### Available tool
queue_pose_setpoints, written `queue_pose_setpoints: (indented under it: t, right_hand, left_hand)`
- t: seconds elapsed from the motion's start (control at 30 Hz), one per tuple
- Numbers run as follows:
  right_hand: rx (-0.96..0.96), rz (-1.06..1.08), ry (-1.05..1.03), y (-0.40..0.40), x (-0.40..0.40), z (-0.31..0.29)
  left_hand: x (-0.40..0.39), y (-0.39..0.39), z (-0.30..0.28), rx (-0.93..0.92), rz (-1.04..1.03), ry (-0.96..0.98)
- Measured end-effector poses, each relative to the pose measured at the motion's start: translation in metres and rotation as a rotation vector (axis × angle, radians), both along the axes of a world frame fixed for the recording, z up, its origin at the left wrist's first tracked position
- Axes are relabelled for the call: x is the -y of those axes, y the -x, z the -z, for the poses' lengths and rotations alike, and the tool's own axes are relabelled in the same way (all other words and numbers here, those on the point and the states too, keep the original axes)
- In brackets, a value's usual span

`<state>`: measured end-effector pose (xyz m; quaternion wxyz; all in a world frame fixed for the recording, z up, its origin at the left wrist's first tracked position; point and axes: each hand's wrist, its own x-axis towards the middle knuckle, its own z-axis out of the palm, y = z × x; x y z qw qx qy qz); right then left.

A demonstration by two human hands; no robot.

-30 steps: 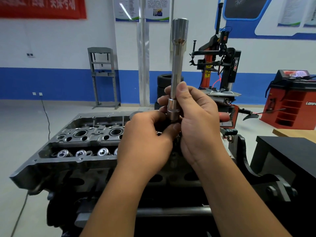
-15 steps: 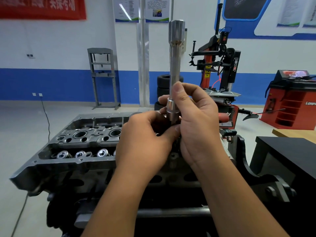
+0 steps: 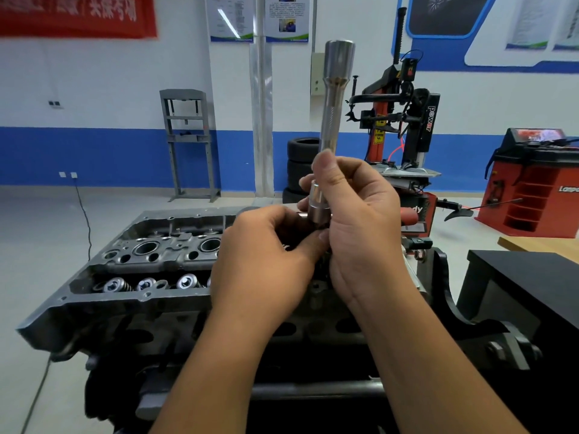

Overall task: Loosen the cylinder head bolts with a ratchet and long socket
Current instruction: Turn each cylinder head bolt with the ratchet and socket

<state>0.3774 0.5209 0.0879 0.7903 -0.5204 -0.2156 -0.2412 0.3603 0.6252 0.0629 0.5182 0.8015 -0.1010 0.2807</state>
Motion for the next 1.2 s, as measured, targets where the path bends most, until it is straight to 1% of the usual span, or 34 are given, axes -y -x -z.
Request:
queue_pose_setpoints:
  t: [0.1,0.17,0.23,0.3,0.43,0.47,0.53,0.67,0.8,0.93,1.0,1.1,1.2]
  right_hand:
    - [0.026,0.052,0.024,-0.0013,0.0001,0.0009]
    - [0.035,0.03,0.04,-0.0015,-0.0002,0.0017]
    - [0.02,-0.01,0.042,-0.0009,-0.0007,0.0014]
    - [-0.005,-0.036,0.03,-0.0002,-0.0013,0.0002]
    - [0.021,0.021,-0.016,0.0011,-0.0001,-0.0011]
    - [0.042,0.04,-0.006,0.0015,0.0006,-0.0007]
    - [0.07,0.06,0.032,0.002,0.0002,0.0003]
    - [0.06,0.06,0.04,0.0014,-0.001,0.0003]
    - [-0.004,0.0,0.0,0.0022,-0.0004,-0.0005]
    - [0.018,0.064,-0.003,0.0021,-0.0002,-0.0002]
    - [0.027,0.064,0.02,0.0012,0.0002,0.0003]
    - [0.015,-0.015,0.047,0.0008,0.0,0.0006]
    - [-0.01,-0.044,0.038,0.0014,-0.0007,-0.0005]
  left_hand:
    - [0.0,0.0032,-0.0035,-0.029,0.1,-0.022]
    - [0.0002,0.0056,-0.0061,-0.052,0.163,-0.031]
    - [0.0003,0.0054,-0.0071,-0.047,0.148,-0.029]
    - [0.0006,0.0037,-0.0042,-0.036,0.09,-0.004]
    - [0.002,0.0009,0.0002,0.0,-0.05,-0.003]
    - [0.0026,0.0008,0.0002,0.006,-0.046,-0.009]
    - [0.0036,0.0019,-0.0024,-0.007,0.029,-0.031]
    - [-0.002,0.0028,-0.0073,-0.055,0.182,-0.056]
    - [-0.001,0.0019,-0.0035,-0.038,0.113,-0.046]
    - [0.0019,0.0007,-0.001,0.0,0.03,-0.023]
    - [0.0008,0.0005,-0.0015,0.013,0.043,-0.04]
    - [-0.0005,0.0029,-0.005,-0.017,0.147,-0.045]
    - [0.0003,0.0024,-0.0046,-0.029,0.118,-0.034]
